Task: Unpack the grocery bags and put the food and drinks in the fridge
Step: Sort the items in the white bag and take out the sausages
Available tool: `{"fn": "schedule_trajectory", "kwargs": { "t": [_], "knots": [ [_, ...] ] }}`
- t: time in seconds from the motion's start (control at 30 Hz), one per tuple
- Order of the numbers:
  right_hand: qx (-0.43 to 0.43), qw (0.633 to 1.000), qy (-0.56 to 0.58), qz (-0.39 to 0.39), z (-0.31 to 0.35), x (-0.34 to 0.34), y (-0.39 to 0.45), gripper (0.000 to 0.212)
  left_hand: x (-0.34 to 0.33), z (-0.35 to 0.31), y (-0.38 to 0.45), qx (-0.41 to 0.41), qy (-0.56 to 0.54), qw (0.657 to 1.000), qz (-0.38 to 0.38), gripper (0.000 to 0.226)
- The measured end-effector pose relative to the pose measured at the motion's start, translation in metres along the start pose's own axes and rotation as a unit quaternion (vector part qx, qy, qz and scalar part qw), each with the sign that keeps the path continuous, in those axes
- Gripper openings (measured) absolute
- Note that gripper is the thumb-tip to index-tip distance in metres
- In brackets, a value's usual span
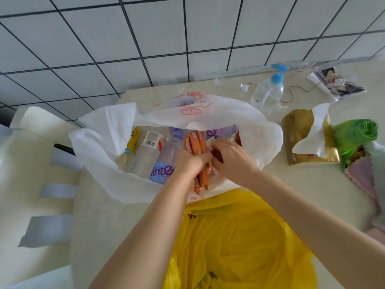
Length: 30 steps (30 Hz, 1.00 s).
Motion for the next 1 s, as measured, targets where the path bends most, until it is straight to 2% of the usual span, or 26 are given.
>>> {"fn": "schedule_trajectory", "kwargs": {
  "t": [0.1, 0.2, 0.3, 0.37, 0.43, 0.57, 0.63, 0.73, 0.87, 0.93, 1.0],
  "knots": [
    [-0.065, 0.992, 0.077, -0.074, 0.006, 0.004, -0.012, 0.022, 0.004, 0.021, -0.005, 0.037, -0.064, 0.996, 0.054, 0.006],
    [-0.143, 0.969, 0.173, -0.104, 0.005, 0.006, -0.021, 0.035, 0.011, 0.035, -0.008, 0.026, -0.098, 0.992, 0.077, 0.007],
    [-0.177, 0.942, 0.261, -0.119, 0.007, 0.011, -0.026, 0.048, 0.017, 0.039, -0.017, 0.026, -0.143, 0.983, 0.109, 0.016],
    [-0.197, 0.931, 0.279, -0.129, 0.006, 0.014, -0.025, 0.038, 0.019, 0.040, -0.022, 0.032, -0.157, 0.980, 0.120, 0.019],
    [-0.219, 0.927, 0.268, -0.146, 0.003, 0.017, -0.022, 0.014, 0.019, 0.040, -0.024, 0.039, -0.159, 0.980, 0.111, 0.018],
    [-0.279, 0.892, 0.321, -0.152, -0.001, 0.015, -0.020, 0.029, 0.021, 0.039, -0.025, 0.044, -0.201, 0.972, 0.116, 0.016],
    [-0.285, 0.890, 0.330, -0.130, 0.002, 0.011, -0.018, 0.030, 0.023, 0.041, -0.024, 0.042, -0.193, 0.975, 0.105, 0.014],
    [-0.263, 0.914, 0.293, -0.093, 0.007, 0.008, -0.013, 0.029, 0.028, 0.046, -0.018, 0.050, -0.165, 0.983, 0.066, 0.017],
    [-0.199, 0.969, 0.144, -0.035, 0.017, 0.009, 0.002, 0.030, 0.029, 0.047, -0.014, 0.061, -0.096, 0.993, 0.028, 0.026],
    [-0.167, 0.983, 0.067, -0.013, 0.019, 0.011, 0.007, 0.024, 0.028, 0.048, -0.013, 0.046, -0.092, 0.995, 0.003, 0.030],
    [-0.147, 0.989, 0.009, -0.027, 0.011, 0.015, 0.013, 0.024, 0.026, 0.048, -0.011, 0.036, -0.071, 0.997, -0.009, 0.029]
  ]
}}
Point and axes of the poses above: each hand's wrist, its own y-axis towards the middle knuckle, its own x-axis out of the back of the hand, z = x × y, the point moved 4 cm from there along y, towards the middle knuckle, and after that the axes turned 3 degrees about x, right-handed, at the moved point
